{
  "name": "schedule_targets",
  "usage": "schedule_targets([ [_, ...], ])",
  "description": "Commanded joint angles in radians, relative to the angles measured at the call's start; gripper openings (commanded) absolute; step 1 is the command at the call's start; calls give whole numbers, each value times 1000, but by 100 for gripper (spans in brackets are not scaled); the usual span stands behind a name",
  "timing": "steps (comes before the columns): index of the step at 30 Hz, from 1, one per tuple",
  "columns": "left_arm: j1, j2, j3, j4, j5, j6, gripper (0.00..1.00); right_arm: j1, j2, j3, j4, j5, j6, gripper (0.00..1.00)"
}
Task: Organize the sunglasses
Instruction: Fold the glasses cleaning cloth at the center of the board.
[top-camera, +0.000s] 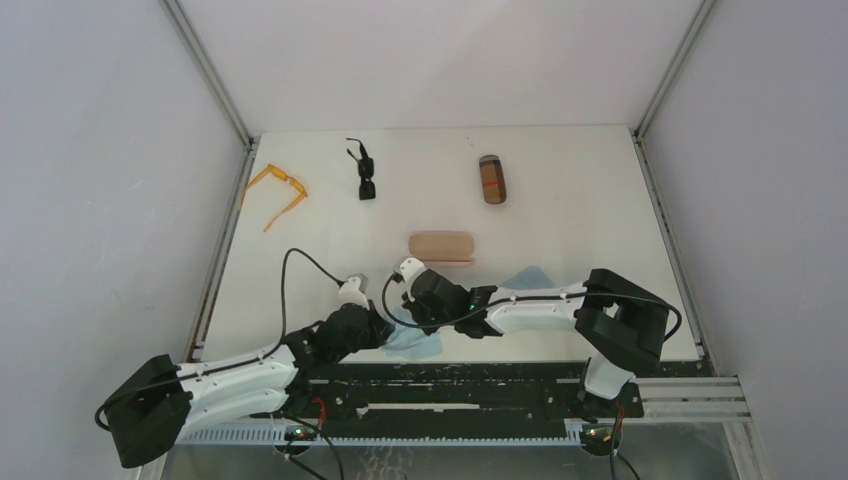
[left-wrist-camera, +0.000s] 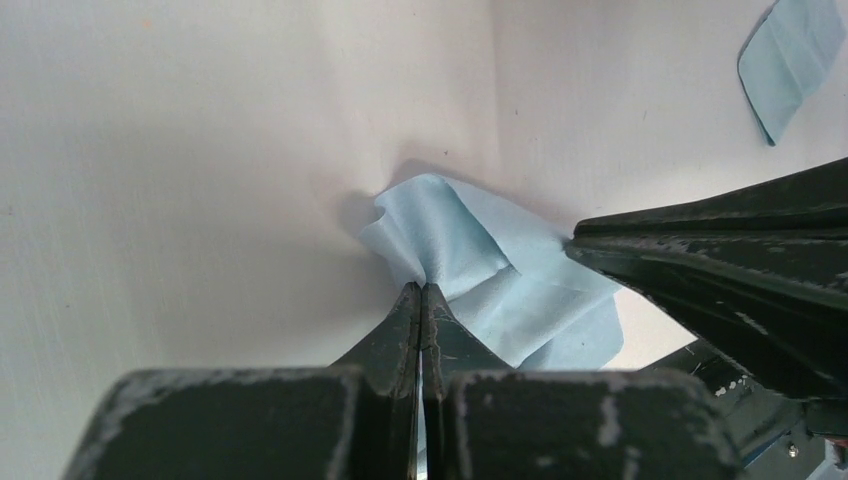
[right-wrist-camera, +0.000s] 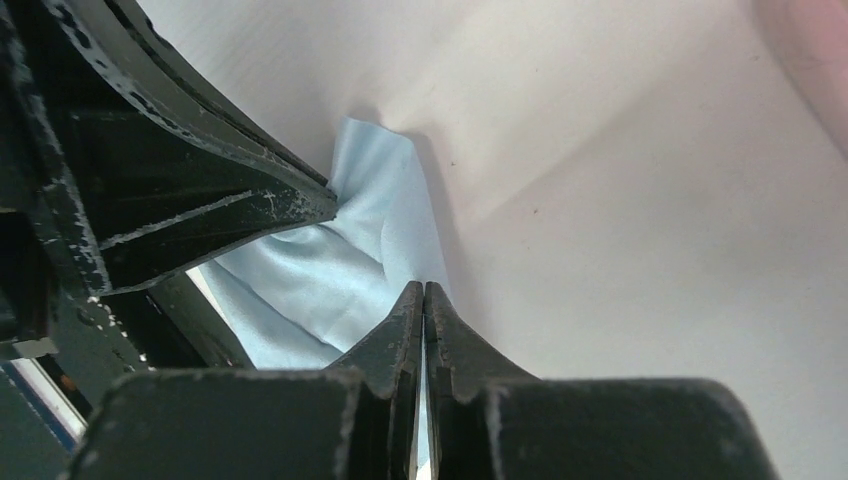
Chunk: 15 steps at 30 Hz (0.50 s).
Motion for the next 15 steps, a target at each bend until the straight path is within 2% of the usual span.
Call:
schedule_targets([
  [1,-4,-3,1,-30,8,35,0,-19,-53,1,3,14,27,0],
  [15,-4,94,109,-3,35,120,3,-106,-69,-38,14,-18,62,0],
])
